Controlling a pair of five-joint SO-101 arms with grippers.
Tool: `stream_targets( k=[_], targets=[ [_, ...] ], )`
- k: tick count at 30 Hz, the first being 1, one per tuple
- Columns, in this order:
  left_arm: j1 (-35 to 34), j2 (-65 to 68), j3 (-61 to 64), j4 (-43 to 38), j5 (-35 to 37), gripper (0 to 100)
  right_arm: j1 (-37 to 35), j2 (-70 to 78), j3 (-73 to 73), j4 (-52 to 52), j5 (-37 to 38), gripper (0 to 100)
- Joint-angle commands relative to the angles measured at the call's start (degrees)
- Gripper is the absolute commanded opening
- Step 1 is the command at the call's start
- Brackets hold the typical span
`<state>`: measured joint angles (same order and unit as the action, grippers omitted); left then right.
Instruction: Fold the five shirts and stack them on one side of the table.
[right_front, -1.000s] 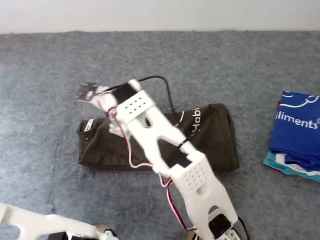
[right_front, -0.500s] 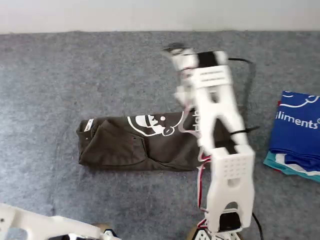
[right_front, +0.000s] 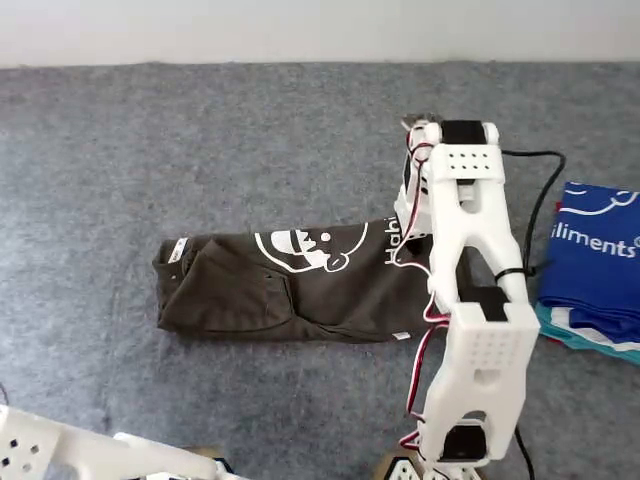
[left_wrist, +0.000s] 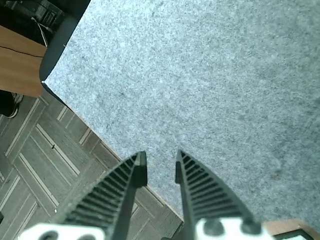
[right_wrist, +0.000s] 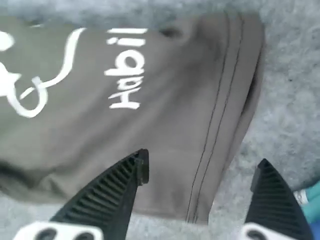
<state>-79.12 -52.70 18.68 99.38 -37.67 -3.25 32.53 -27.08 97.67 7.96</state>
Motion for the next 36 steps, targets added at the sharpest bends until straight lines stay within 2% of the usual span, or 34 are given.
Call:
stream_targets(
  k=[1,7,10,12,15,16,18,21,30,32,36],
  targets=[
    [-0.09,-0.70,-0.31,0.88,-0.26,11,1.36,2.07,0.00,-2.51,-0.70,33.4],
    [-0.09,-0.70,-0.13,0.88,-0.18,11,1.27,11.56,0.00,-7.16,-1.67,33.3],
    [-0.09,-0.70,-0.13,0.88,-0.18,11,1.01,15.60,-0.26,-6.37,-0.44,31.8],
    [-0.09,-0.70,-0.13,0.88,-0.18,11,0.75,15.34,-0.44,-5.05,2.11,23.6],
    [-0.09,-0.70,-0.13,0.97,-0.18,11,0.40,13.49,-0.53,-3.65,5.98,1.4],
    [-0.09,-0.70,-0.13,0.97,-0.18,11,0.57,12.62,-0.53,-2.77,6.42,0.4],
    [-0.09,-0.70,-0.13,0.97,-0.18,11,1.36,10.68,-0.53,-1.19,7.03,4.8],
    [-0.09,-0.70,-0.13,0.97,-0.18,11,4.35,7.69,-0.53,-0.75,8.35,0.9],
    [0.00,-0.70,-0.13,0.97,-0.18,11,18.51,-0.57,-0.53,-4.44,31.65,1.0],
    [0.00,-0.70,-0.13,0.97,-0.09,11,19.30,-1.89,-0.53,-3.82,36.04,1.0],
    [0.35,-0.70,-0.04,0.97,-0.09,11,17.01,-6.29,-0.53,-0.31,39.30,1.0]
  ],
)
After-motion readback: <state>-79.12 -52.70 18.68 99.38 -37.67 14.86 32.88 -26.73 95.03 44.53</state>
